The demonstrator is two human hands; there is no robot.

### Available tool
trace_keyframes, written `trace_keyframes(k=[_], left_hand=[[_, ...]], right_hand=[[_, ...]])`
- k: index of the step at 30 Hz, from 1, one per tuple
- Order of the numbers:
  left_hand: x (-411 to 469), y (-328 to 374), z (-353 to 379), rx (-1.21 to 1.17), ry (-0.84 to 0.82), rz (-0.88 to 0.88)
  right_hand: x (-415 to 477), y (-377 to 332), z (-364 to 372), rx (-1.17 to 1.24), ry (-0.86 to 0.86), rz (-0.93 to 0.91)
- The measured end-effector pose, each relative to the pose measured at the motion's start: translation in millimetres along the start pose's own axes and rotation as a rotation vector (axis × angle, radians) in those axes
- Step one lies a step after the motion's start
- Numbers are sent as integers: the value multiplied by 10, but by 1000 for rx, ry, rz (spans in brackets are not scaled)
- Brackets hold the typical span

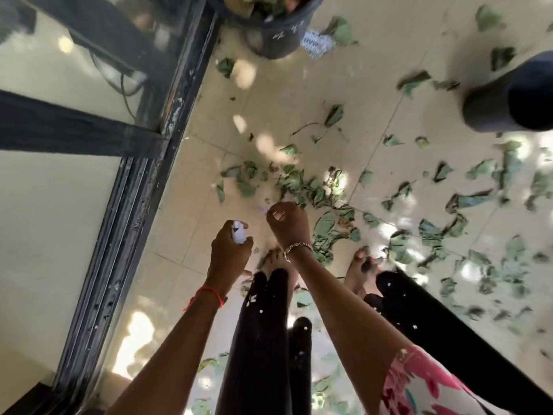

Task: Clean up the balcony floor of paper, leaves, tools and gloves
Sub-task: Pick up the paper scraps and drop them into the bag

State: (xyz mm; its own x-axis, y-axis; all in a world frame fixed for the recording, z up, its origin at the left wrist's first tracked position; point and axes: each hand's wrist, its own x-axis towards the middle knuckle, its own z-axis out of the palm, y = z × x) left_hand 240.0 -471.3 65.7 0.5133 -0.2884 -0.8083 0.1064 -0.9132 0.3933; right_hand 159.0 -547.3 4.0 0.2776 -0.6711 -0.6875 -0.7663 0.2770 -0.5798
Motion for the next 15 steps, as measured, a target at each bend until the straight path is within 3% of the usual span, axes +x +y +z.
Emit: trace_keyframes(k=[4,6,11,15], left_hand=[[-454,619,102,-296,-117,-131],[-711,1000,197,-326,-156,-159],[-1320,1833,531,-256,-238,-27],[-1769,2315,896,-68,-289,85]], right_hand=[[-322,-209,-746,120,-25,-4],[-507,-301,-1148,229,-26,23],[-899,-421,-2081,329,132,-71],[-1123,-337,-2705,425,259,-24]])
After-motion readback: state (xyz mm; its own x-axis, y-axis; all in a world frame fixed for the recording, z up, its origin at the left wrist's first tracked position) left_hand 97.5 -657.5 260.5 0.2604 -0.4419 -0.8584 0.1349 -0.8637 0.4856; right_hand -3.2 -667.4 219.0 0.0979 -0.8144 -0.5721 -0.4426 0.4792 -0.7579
